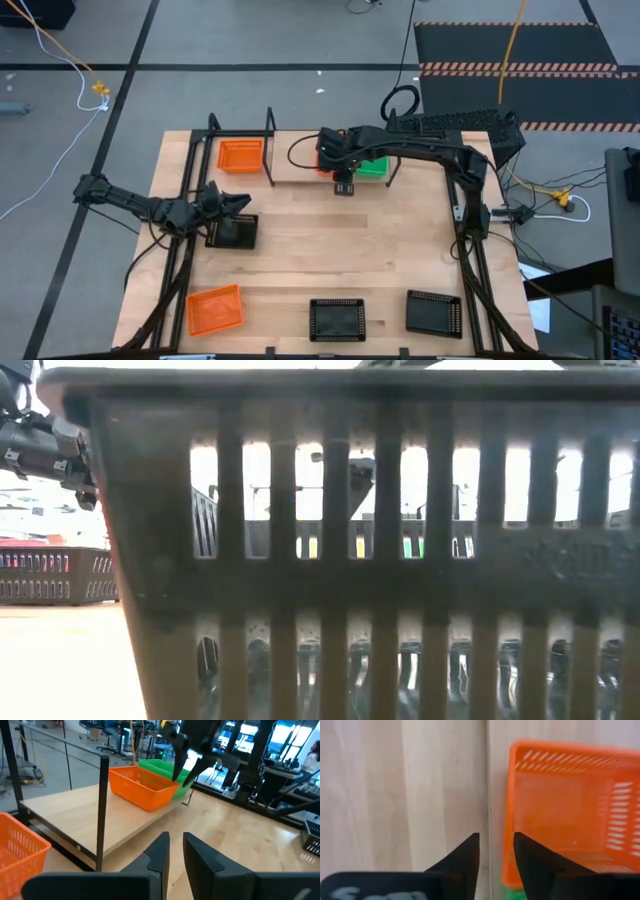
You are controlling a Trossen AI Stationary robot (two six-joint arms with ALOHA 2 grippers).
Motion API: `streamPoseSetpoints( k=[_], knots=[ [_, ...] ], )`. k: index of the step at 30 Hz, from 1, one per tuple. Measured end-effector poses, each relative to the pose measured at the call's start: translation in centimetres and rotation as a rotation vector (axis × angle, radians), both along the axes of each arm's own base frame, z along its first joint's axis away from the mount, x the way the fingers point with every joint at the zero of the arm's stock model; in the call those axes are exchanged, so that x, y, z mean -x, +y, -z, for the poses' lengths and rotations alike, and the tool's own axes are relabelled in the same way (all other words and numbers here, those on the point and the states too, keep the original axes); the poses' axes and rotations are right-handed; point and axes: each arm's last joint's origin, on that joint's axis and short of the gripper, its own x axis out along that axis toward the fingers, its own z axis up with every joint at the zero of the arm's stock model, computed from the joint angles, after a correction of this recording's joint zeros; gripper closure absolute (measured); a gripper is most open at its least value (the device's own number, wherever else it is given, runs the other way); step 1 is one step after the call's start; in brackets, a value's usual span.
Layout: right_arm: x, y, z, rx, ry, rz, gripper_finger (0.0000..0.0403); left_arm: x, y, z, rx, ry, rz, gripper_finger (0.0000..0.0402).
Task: Stack baskets on shelf by color
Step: Put the bottom right orange bin on the shelf, then stack the bottom orange bin on top of the orange bin on the shelf
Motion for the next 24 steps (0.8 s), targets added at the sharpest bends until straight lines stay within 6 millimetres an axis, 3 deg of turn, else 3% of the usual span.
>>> streamPoseSetpoints(
  k=[4, 8, 11, 15, 24],
  knots=[
    [0.5, 2.1, -2.8, 0.016, -0.103, -0.009, 0.0281, -0.1, -0.1, -0.3, -0.035, -0.010, 0.050, 0.0346],
    [1.0, 5.2, -3.5, 0.031, -0.227, -0.064, 0.0287, -0.3, -1.6, -2.3, 0.004, -0.174, 0.408, 0.0346],
    [2.2, 7.7, -2.7, 0.044, -0.347, -0.126, 0.0290, -0.5, -3.1, -3.7, -0.034, -0.157, 0.522, 0.0355],
    [4.5, 10.2, -0.7, -0.005, -0.557, -0.164, 0.0291, -1.7, -5.3, -3.6, -0.034, 0.061, 0.445, 0.0374],
    [10.7, 14.5, 2.6, -0.127, -0.901, -0.303, 0.0285, -7.2, -13.1, -8.1, -0.119, 0.388, 0.541, 0.0376]
  ],
)
